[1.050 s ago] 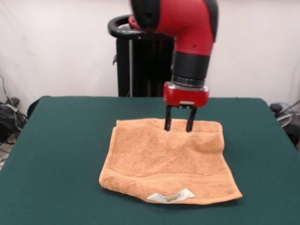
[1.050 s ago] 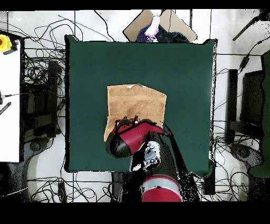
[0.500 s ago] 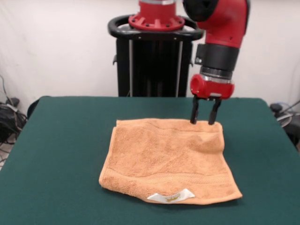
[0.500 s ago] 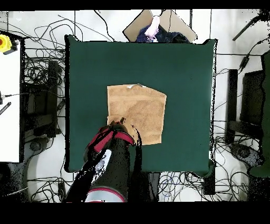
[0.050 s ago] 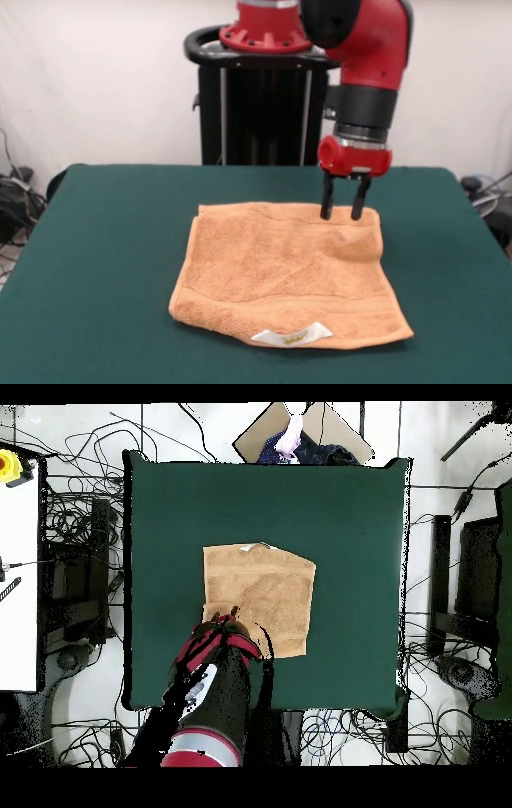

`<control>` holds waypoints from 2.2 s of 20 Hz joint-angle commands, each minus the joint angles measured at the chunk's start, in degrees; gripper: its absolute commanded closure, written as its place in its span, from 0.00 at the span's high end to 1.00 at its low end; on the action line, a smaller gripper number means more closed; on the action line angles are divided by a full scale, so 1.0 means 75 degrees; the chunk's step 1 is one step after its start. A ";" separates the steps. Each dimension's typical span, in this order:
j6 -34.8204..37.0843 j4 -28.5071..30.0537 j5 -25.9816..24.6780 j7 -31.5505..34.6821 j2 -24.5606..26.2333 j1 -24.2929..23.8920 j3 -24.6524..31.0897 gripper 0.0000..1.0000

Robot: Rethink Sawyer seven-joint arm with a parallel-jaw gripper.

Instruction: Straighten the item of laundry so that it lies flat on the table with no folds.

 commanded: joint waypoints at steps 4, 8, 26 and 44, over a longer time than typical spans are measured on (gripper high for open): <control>-0.0329 -0.0250 0.0207 0.0702 0.0512 0.0154 0.0037 1.00; -0.0262 -0.0105 0.0107 0.0626 0.0511 -0.0092 0.0463 1.00; -0.0669 -0.0064 0.0400 0.0872 0.0920 0.0636 0.0193 1.00; -0.1201 -0.0150 0.0904 0.0827 0.1418 0.1341 -0.0324 1.00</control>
